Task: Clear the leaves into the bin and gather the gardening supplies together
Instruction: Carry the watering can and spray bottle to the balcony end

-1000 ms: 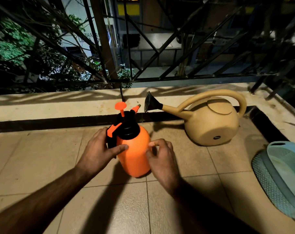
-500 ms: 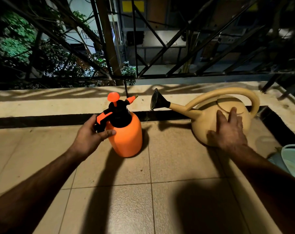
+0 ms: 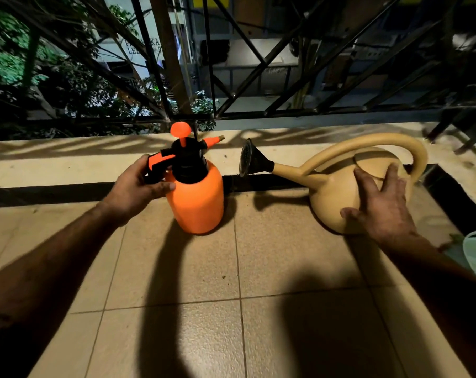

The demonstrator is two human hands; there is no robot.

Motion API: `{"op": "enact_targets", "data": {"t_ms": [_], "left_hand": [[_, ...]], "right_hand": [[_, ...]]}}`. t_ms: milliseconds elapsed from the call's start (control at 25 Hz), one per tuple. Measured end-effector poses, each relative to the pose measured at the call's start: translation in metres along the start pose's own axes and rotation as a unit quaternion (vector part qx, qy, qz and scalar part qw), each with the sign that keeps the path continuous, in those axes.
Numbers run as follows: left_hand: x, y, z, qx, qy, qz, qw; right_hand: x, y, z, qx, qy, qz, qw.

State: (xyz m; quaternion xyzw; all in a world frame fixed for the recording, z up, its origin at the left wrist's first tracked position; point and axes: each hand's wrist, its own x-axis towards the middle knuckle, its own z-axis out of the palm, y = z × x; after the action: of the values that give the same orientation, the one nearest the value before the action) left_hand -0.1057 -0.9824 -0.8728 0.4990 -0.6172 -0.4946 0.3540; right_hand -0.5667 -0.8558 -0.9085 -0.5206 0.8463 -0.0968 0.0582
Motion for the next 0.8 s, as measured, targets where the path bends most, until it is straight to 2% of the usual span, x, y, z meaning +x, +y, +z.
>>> {"op": "enact_targets", "data": {"t_ms": [160,360,560,640,720,800], "left_hand": [[0.002,-0.001,-0.027,0.011,-0.010,-0.017,1.000],[0.006,0.002,-0.049,0.018,-0.057,-0.049,0.997],[-0.003,-0.004,-0.049,0.031,-0.019,-0.081,0.996],[-0.009,-0.015,-0.049,-0.001,0.006,-0.119,0.993],[-0.019,-0.031,-0.043,-0.052,0.031,-0.200,0.978],[-0.035,-0.047,-0.025,-0.080,-0.005,-0.274,0.958]], "right_hand": [[-0.002,0.004,0.001,0.027,0.004,-0.004,1.000],[-0.006,0.001,0.004,0.035,0.005,0.003,0.999],[-0.011,-0.006,-0.001,0.025,0.004,0.025,0.999],[-0.016,-0.008,-0.002,0.021,0.005,0.035,0.999],[-0.019,-0.011,-0.001,0.020,0.004,0.043,0.999],[-0.021,-0.014,0.001,0.031,0.004,0.052,0.998]]}}
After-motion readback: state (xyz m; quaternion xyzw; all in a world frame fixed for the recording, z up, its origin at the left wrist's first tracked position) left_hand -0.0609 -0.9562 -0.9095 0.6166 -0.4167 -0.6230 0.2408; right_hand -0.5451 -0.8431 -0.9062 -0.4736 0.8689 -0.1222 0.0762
